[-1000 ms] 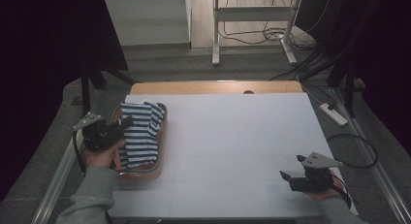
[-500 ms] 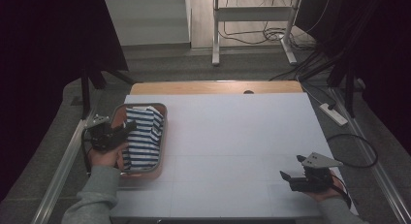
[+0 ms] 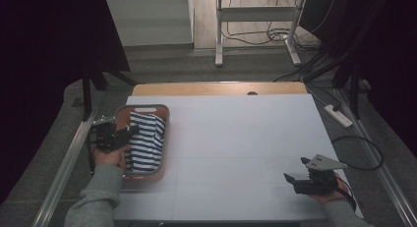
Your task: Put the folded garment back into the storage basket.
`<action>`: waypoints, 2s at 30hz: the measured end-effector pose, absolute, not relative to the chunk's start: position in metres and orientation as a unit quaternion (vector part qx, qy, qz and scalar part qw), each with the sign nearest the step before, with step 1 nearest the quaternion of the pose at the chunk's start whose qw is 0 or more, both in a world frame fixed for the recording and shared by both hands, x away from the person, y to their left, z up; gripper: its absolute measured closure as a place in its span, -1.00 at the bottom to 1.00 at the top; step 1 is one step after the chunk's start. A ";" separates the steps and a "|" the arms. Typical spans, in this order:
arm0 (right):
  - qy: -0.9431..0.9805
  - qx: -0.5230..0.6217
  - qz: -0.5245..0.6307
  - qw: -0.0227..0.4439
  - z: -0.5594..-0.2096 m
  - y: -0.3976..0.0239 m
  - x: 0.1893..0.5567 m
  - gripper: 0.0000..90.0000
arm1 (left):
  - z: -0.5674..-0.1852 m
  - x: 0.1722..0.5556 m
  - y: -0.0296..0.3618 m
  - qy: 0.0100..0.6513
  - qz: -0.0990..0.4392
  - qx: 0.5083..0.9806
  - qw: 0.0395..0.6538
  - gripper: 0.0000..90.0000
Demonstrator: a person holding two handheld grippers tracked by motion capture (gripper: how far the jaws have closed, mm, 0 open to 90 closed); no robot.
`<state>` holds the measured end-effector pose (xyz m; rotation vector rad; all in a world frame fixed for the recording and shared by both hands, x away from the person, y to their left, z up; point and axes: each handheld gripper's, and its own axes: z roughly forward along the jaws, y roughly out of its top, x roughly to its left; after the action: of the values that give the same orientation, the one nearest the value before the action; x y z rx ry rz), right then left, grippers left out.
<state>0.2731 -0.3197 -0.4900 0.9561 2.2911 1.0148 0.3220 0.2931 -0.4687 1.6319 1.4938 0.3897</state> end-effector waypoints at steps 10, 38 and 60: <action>0.832 0.347 0.368 0.228 -0.490 -0.320 0.273 -0.63 | -0.469 0.323 0.291 0.600 0.169 0.658 0.423 0.65; 0.832 0.346 0.367 0.230 -0.490 -0.319 0.273 -0.63 | -0.447 0.296 0.268 0.537 0.191 0.696 0.436 -0.46; 0.832 0.344 0.369 0.231 -0.488 -0.319 0.272 -0.63 | -0.469 0.247 0.241 0.485 0.157 0.717 0.476 -0.46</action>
<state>0.2724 -0.3195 -0.4882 0.9455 2.2869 1.0148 0.2473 0.2406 -0.4692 1.7512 1.1851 0.3829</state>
